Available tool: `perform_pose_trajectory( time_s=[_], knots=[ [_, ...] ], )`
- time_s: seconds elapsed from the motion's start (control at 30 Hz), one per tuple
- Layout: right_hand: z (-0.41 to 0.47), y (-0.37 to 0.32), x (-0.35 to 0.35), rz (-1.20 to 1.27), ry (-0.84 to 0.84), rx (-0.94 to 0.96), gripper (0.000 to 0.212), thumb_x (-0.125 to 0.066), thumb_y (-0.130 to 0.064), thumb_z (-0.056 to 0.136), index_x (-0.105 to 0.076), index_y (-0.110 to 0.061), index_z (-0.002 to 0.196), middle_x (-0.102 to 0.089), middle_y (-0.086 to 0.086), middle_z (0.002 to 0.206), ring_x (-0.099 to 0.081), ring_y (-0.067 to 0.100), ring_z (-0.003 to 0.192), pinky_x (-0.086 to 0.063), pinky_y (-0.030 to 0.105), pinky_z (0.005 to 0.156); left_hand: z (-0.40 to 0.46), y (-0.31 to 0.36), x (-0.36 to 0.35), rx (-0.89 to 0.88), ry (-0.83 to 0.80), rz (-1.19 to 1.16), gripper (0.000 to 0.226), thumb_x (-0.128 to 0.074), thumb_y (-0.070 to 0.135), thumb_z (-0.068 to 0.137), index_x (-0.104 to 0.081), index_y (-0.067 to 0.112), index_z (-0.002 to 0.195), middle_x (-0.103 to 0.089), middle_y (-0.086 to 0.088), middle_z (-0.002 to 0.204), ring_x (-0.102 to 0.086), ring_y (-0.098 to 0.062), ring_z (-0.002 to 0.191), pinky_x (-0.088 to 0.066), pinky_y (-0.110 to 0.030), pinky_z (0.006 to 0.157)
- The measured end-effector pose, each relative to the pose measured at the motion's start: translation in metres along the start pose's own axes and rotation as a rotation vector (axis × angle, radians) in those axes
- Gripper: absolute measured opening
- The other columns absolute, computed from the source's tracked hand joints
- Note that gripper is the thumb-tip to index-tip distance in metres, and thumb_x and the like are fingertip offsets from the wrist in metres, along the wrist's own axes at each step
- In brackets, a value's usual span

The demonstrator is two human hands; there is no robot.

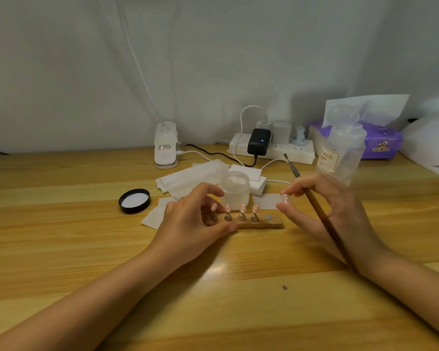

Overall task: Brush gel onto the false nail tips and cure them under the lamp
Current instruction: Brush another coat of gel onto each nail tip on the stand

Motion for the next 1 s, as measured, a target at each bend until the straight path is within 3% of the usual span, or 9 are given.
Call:
perform_pose_trajectory(
  time_s=[0.17,0.3,0.37,0.47,0.63,0.8,0.87,1.0],
  knots=[
    [0.000,0.002,-0.008,0.018,-0.050,-0.038,0.024,-0.064,-0.045,0.074,-0.058,-0.026,0.088,-0.054,-0.021,0.079,-0.052,-0.006,0.086,-0.038,0.019,0.077,0.002,-0.001,-0.001,-0.036,-0.003,-0.025,0.041,-0.076,0.033,0.068,-0.046,0.042,0.094,-0.060,0.019,0.088,-0.055,0.001,0.092,-0.045,-0.027,0.089],
    [0.000,0.000,-0.015,0.073,-0.104,-0.034,0.036,-0.058,-0.049,0.070,-0.062,-0.018,0.087,-0.057,-0.021,0.078,-0.055,-0.005,0.085,-0.041,0.020,0.077,0.001,-0.001,0.000,-0.076,0.019,-0.030,0.042,-0.077,0.030,0.066,-0.048,0.041,0.095,-0.061,0.018,0.088,-0.055,0.002,0.092,-0.042,-0.008,0.074],
    [-0.001,0.001,-0.016,0.127,-0.116,-0.040,0.037,-0.061,-0.047,0.070,-0.063,-0.015,0.088,-0.062,-0.014,0.080,-0.058,0.001,0.083,-0.045,0.023,0.077,0.001,0.000,0.001,-0.094,0.030,-0.033,0.043,-0.077,0.030,0.066,-0.048,0.040,0.095,-0.061,0.018,0.088,-0.053,0.005,0.092,-0.042,-0.007,0.072],
    [-0.001,0.002,-0.016,0.179,-0.123,-0.026,0.031,-0.065,-0.038,0.071,-0.062,-0.012,0.088,-0.065,-0.006,0.080,-0.061,0.002,0.080,-0.047,0.016,0.074,0.001,0.003,0.001,-0.121,0.050,-0.048,0.043,-0.078,0.028,0.066,-0.049,0.039,0.094,-0.062,0.018,0.087,-0.052,0.006,0.092,-0.042,-0.006,0.071],
    [-0.001,0.002,-0.018,0.182,-0.147,-0.017,0.028,-0.067,-0.034,0.070,-0.060,-0.014,0.089,-0.066,-0.003,0.082,-0.062,0.003,0.079,-0.048,0.015,0.074,0.001,0.004,0.004,-0.152,0.086,-0.066,0.042,-0.078,0.028,0.064,-0.050,0.036,0.094,-0.063,0.016,0.085,-0.055,0.002,0.088,-0.043,-0.009,0.074],
    [-0.002,0.002,-0.011,0.110,-0.123,-0.040,0.041,-0.065,-0.057,0.070,-0.057,-0.024,0.092,-0.060,-0.017,0.082,-0.058,0.001,0.082,-0.046,0.019,0.073,-0.001,0.009,0.007,-0.197,0.135,-0.081,0.040,-0.079,0.025,0.064,-0.051,0.034,0.092,-0.064,0.014,0.083,-0.057,-0.002,0.086,-0.045,-0.013,0.074],
    [-0.002,0.006,-0.005,0.051,-0.098,-0.066,0.034,-0.059,-0.060,0.077,-0.053,-0.031,0.094,-0.059,-0.014,0.078,-0.057,0.005,0.077,-0.046,0.019,0.069,-0.002,0.010,0.009,-0.201,0.169,-0.101,0.039,-0.078,0.026,0.064,-0.050,0.033,0.091,-0.063,0.019,0.082,-0.056,0.000,0.088,-0.043,-0.009,0.073],
    [-0.004,0.013,-0.003,-0.223,-0.139,-0.066,0.012,-0.051,-0.028,0.092,-0.059,-0.021,0.098,-0.060,-0.009,0.073,-0.055,0.006,0.071,-0.037,0.011,0.060,-0.004,0.016,0.016,-0.235,0.234,-0.162,0.037,-0.070,0.035,0.062,-0.048,0.033,0.093,-0.061,0.022,0.083,-0.056,0.007,0.090,-0.039,-0.002,0.076]
  ],
)
Point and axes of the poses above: each hand's wrist, its own z-axis towards the middle knuckle, its own x-axis out of the back of the hand, y = z × x, the point moved 7 cm from there along z, towards the middle knuckle
